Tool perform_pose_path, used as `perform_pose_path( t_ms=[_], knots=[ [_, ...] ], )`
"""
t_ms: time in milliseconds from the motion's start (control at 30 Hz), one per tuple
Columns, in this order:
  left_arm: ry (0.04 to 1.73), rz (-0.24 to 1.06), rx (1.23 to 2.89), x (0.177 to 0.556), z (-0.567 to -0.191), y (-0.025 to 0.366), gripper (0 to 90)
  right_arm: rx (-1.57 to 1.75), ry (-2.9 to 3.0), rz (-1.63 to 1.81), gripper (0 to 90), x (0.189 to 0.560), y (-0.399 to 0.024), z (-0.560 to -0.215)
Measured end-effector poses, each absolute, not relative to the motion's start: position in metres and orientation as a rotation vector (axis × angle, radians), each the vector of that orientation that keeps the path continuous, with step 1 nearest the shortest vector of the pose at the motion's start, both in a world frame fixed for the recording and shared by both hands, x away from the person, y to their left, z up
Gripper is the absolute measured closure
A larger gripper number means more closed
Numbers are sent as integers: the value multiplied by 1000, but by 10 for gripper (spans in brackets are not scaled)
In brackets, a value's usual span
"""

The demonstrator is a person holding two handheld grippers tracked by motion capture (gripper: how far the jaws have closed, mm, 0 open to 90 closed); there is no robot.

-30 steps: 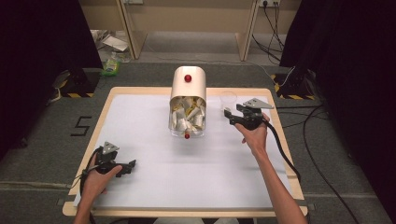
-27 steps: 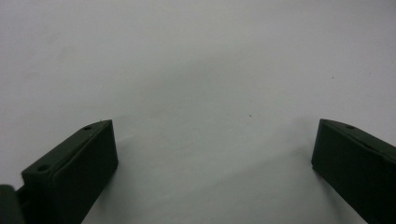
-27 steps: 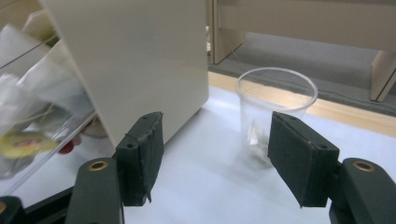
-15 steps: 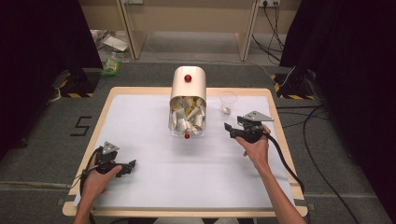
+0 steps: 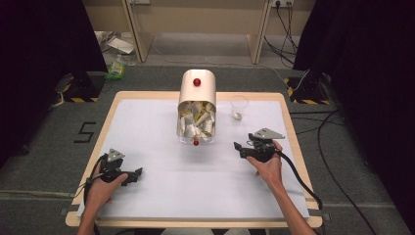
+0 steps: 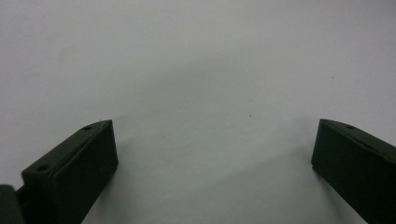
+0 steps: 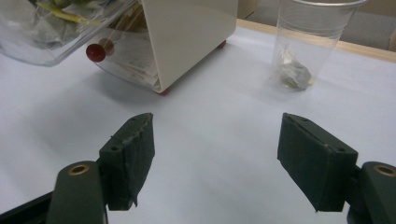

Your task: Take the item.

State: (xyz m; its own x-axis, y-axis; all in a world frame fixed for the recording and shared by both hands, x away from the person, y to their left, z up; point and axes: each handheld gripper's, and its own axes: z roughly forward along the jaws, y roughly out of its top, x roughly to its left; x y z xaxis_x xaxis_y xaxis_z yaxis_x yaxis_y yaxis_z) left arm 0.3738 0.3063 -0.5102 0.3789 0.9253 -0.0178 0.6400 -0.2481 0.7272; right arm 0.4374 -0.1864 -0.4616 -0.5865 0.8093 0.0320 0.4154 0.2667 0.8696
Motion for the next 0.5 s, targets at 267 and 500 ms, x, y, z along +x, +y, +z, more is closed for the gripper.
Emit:
perform_pose_path(
  t_ms=[267,500],
  knots=[
    [1343,559,1986,374,-510,306,0,1091,2170,1231,261,425,-183,-470],
    [1343,559,1986,374,-510,306,0,1053,2215,1201,270,417,-180,-477]
  ],
)
